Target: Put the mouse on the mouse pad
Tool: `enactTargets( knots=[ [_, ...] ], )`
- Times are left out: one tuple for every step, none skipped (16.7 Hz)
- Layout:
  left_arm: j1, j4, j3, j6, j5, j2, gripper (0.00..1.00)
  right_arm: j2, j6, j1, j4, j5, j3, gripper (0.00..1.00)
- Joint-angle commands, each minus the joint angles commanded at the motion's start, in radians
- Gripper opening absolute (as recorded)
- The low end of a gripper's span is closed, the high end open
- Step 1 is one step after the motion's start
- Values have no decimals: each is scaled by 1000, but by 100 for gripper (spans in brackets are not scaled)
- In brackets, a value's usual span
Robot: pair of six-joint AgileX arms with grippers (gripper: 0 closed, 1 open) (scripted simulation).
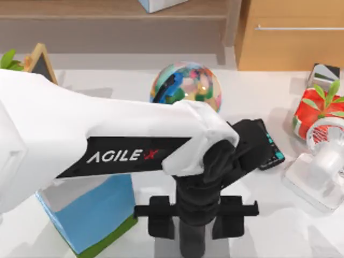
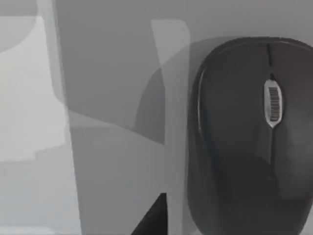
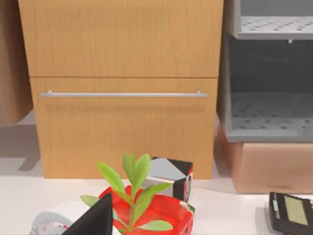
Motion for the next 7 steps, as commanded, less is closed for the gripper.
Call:
enactTargets(
  knots=[
    [0,0,0,0,0,0,98,0,0,0,0,0,0,100],
    [0,0,0,0,0,0,100,0,0,0,0,0,0,100],
    [0,0,0,0,0,0,100,0,0,0,0,0,0,100],
    [0,0,0,0,0,0,100,0,0,0,0,0,0,100],
    [0,0,0,0,0,0,100,0,0,0,0,0,0,100],
    [0,0,0,0,0,0,100,0,0,0,0,0,0,100],
    [0,0,0,0,0,0,100,0,0,0,0,0,0,100]
  ],
)
